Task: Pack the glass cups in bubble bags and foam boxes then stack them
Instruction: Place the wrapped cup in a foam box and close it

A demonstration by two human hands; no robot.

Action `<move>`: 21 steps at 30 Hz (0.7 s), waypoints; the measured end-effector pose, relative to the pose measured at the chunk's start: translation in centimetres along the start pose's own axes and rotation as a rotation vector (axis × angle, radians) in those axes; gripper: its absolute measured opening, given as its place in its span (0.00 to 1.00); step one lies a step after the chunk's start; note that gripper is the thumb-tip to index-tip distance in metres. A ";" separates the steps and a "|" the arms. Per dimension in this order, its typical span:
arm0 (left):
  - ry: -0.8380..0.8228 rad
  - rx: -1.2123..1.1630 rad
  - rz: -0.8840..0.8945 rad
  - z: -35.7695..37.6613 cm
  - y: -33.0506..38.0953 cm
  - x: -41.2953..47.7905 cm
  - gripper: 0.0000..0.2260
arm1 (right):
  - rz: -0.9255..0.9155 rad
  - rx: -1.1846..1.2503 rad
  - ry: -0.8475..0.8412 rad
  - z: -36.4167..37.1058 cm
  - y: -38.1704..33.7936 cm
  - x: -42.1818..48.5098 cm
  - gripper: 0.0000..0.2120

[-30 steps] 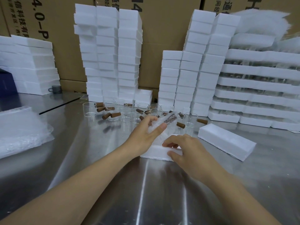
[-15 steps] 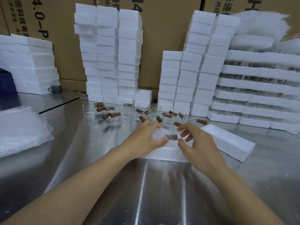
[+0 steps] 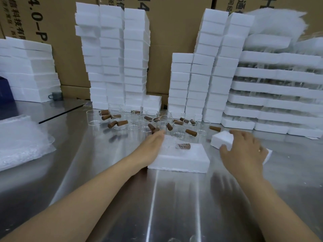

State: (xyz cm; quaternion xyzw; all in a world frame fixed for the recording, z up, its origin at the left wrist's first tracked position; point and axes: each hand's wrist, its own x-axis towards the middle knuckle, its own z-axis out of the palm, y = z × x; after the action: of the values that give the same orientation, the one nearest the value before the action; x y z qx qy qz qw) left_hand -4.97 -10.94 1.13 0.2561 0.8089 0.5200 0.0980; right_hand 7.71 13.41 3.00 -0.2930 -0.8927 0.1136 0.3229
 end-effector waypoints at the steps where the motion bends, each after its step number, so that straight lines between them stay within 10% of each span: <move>1: 0.013 -0.001 0.001 0.1 0.1 -0.1 0.24 | 0.073 -0.018 -0.024 0.0 0.9 0.4 0.27; 11: 0.159 -0.264 0.078 -0.4 -1.9 2.1 0.22 | 0.280 0.051 0.026 0.4 5.1 1.8 0.13; 15: 0.250 -0.189 0.252 -1.1 -0.3 -1.7 0.19 | 0.058 0.350 0.192 -0.9 1.9 1.5 0.10; 21: 0.201 -0.366 0.372 -2.2 3.5 -1.4 0.39 | -0.549 0.574 0.319 -2.9 -3.8 -1.1 0.09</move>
State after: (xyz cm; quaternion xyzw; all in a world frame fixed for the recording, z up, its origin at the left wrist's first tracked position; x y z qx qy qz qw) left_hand -3.65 -12.29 5.05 0.3253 0.6461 0.6895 -0.0353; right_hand 8.54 9.75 6.10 0.0435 -0.8087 0.2204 0.5436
